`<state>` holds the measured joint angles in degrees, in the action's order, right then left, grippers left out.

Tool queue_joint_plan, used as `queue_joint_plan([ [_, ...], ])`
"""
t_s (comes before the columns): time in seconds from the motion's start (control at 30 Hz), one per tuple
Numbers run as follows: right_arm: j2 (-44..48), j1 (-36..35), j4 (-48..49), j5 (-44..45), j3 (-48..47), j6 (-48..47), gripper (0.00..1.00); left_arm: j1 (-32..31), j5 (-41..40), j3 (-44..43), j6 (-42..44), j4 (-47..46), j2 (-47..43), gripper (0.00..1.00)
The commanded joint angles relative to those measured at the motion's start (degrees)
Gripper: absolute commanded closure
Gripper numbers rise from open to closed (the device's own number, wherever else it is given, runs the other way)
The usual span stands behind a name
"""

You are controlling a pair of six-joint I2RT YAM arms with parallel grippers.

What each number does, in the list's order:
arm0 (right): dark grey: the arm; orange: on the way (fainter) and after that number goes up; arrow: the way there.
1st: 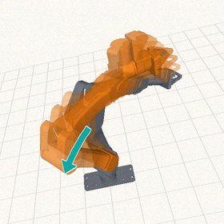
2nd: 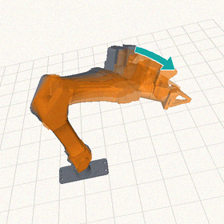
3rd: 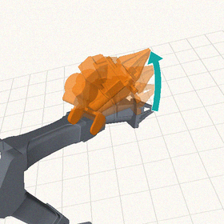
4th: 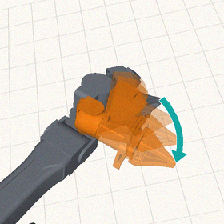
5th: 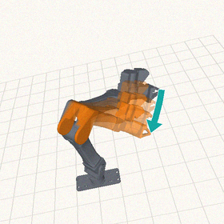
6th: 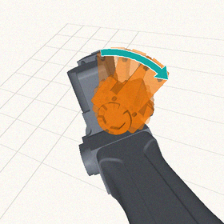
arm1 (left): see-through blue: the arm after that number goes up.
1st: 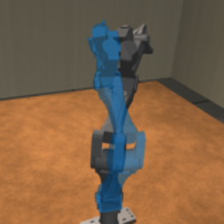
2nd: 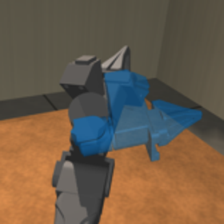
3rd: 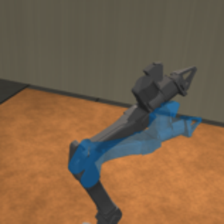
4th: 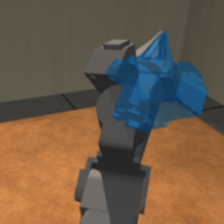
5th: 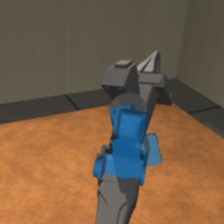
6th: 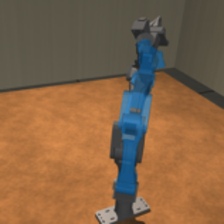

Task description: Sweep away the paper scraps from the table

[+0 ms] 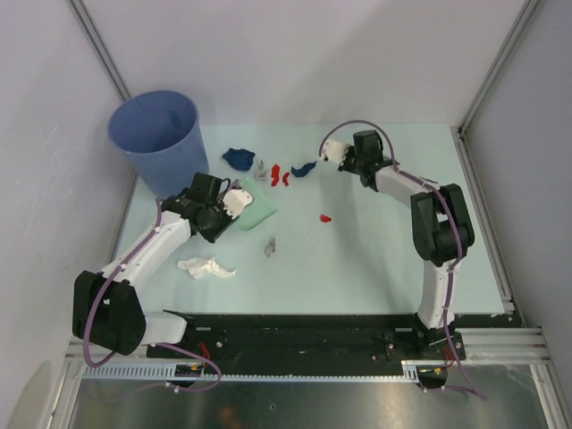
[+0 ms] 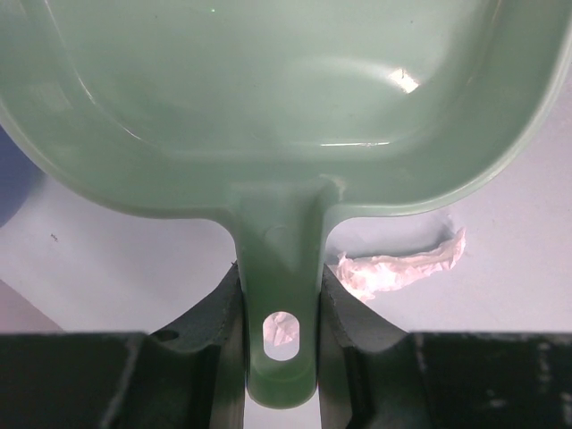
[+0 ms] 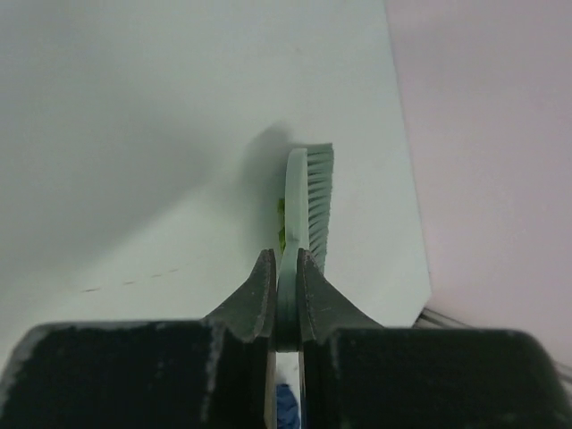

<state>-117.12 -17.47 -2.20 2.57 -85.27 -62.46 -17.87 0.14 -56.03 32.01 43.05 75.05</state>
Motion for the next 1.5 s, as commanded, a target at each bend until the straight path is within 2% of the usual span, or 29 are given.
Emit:
queue_joint_plan([
  [0.0, 11.81, -5.01, -5.35, -3.62, 7.3, 6.54, 1.0, 0.03, 0.03, -0.39, 1.48, -0.07, -1.39, 1.0],
  [0.17, 19.37, -12.83, -19.47, 1.91, 12.93, 19.55, 1.0, 0.03, 0.47, -0.66, 2.35, -0.07, -2.18, 1.0],
  [0.3, 28.49, -17.23, -24.78, 4.45, 17.42, 25.62, 1.0, -0.06, 1.87, -0.04, 3.23, 0.37, -3.24, 1.0],
  [0.5, 42.2, -17.24, -22.33, 9.2, 17.34, 34.23, 1.0, -2.08, 2.06, -0.74, 3.67, 1.16, -2.8, 1.0],
  [0.67, 49.44, -12.95, -18.11, 11.14, 17.34, 40.65, 1.0, -5.67, 1.79, -1.62, 3.32, 2.13, -2.01, 1.0],
  [0.87, 49.71, -3.02, -16.7, 13.78, 16.99, 48.56, 1.0, -11.04, 2.22, -3.64, 2.36, 3.88, -0.43, 1.0],
  [1.2, 49.8, -0.9, -32.07, 13.61, 15.23, 65.7, 1.0, -15.79, 5.3, -3.03, -1.07, 11.17, -1.3, 1.0],
  [1.33, 49.71, -0.72, -36.47, 10.8, 15.23, 66.85, 1.0, -17.02, 7.5, -3.56, -1.6, 12.59, -1.22, 1.0],
  [1.47, 48.31, 0.68, -34.37, 4.14, 15.23, 65.89, 1.0, -18.6, 8.56, -6.98, -0.9, 12.5, 1.5, 1.0],
])
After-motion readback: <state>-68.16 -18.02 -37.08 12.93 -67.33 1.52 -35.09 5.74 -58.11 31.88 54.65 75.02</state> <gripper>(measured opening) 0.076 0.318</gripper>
